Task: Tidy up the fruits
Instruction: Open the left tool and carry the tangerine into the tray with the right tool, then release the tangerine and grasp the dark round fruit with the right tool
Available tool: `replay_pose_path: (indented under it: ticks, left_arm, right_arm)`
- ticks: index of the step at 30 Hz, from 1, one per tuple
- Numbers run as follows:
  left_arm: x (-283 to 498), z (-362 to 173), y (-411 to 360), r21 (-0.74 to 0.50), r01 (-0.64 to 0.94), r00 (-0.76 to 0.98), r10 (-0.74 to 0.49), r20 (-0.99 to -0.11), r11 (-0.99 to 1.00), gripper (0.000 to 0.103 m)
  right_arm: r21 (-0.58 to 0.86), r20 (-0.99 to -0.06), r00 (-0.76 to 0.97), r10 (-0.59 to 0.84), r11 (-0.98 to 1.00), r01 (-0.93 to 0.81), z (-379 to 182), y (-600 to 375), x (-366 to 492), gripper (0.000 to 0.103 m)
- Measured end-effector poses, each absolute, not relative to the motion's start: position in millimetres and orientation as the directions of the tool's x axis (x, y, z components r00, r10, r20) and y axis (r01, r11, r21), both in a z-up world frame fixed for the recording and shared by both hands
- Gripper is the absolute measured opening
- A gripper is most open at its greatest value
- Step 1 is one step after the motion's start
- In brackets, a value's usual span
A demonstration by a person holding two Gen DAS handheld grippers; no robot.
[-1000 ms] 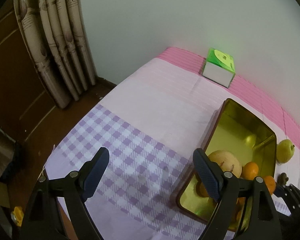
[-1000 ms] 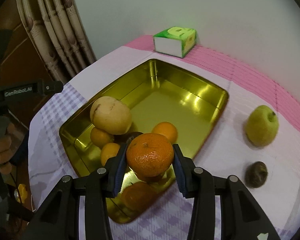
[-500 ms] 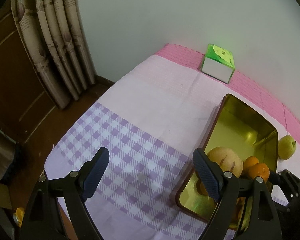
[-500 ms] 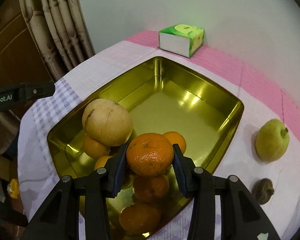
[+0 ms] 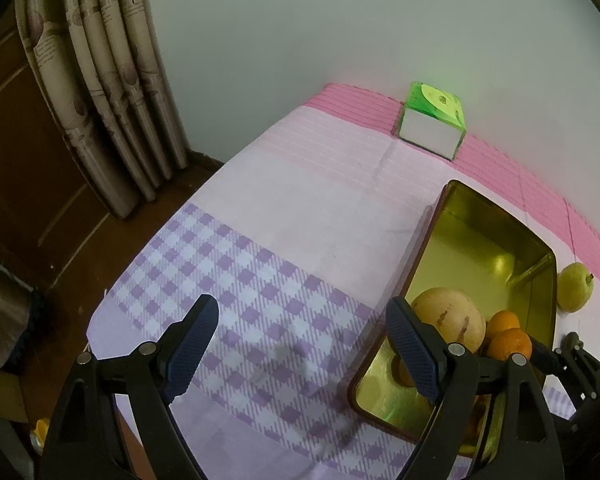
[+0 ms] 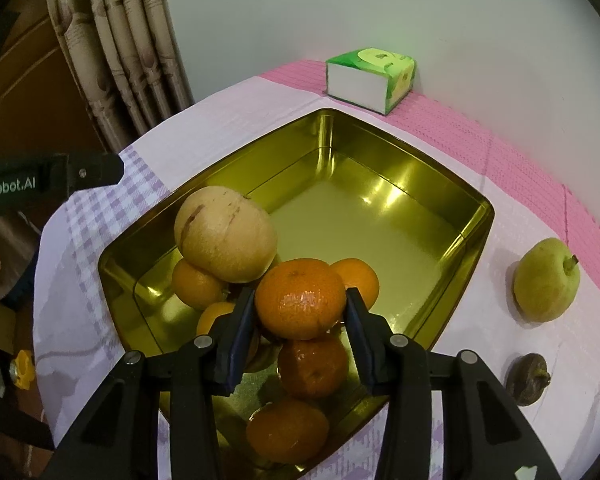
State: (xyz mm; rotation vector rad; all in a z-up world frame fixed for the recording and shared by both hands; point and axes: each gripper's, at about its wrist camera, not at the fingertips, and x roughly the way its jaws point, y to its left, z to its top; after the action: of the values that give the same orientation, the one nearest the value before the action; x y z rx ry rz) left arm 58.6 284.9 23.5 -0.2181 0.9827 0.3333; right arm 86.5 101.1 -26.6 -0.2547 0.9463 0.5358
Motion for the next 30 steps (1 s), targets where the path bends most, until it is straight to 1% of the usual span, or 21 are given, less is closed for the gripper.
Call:
replay_pose_path:
  ticks: [8,16,30]
  left_arm:
    - [60.8,21.8,281.8,-0.022,-0.361,0.508,0.177,-0.843,0.932,0.086]
    - [61.5,19.9,277.7,-0.011,-0.349,0.504,0.178,-0.845,0.937,0.086]
    - [61.8,20.9,275.1,-0.002,-0.341,0.507,0.182,-0.842,0.94,0.086]
  right_arm:
    - [0.039,-0.825,0.461,0.327,0.847,-0.531,-27.2,98.1,86.6,0.042]
    - [0.06,-0.813,0.47,0.344,0.852,-0.519,-22.4,91.0,83.9,0.048]
    - [0.095,-0.779,0.521,0.348,0.888,-0.45,-5.9,50.8,74.6,0.05]
